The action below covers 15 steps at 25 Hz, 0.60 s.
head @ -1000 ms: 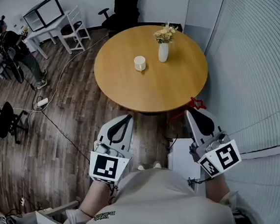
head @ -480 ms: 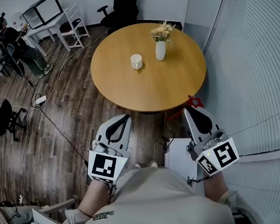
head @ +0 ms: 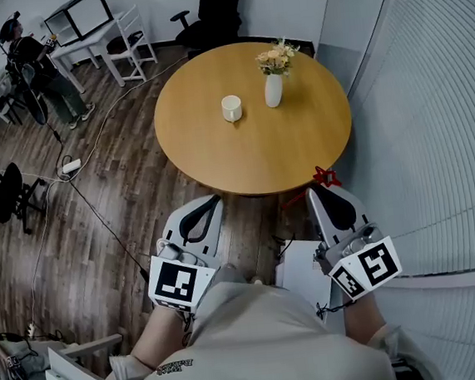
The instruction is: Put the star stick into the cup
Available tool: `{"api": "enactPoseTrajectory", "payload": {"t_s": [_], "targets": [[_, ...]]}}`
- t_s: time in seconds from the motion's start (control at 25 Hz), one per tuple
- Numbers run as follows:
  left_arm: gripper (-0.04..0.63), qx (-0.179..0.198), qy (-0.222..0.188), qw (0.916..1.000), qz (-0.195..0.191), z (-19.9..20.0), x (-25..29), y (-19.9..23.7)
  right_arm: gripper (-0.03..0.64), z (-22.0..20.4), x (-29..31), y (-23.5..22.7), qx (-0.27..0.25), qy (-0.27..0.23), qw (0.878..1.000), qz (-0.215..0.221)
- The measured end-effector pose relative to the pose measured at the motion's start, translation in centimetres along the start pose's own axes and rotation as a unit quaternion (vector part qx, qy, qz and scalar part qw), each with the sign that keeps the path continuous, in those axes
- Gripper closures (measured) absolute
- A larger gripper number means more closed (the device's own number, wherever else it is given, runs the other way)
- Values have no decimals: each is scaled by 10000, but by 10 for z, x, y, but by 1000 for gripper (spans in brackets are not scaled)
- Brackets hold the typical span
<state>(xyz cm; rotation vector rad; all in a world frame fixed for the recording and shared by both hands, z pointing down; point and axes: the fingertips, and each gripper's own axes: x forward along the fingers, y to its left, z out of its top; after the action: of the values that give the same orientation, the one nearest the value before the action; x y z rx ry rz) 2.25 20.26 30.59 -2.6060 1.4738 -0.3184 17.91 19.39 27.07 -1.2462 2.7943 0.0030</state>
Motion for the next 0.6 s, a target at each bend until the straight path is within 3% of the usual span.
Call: {"api": "enactPoseTrajectory", "payload": {"t_s": [0.6], "targets": [[575, -128, 180, 9997, 131, -20, 24, 28, 581, -17, 43, -12, 66, 111, 9996, 250]]}}
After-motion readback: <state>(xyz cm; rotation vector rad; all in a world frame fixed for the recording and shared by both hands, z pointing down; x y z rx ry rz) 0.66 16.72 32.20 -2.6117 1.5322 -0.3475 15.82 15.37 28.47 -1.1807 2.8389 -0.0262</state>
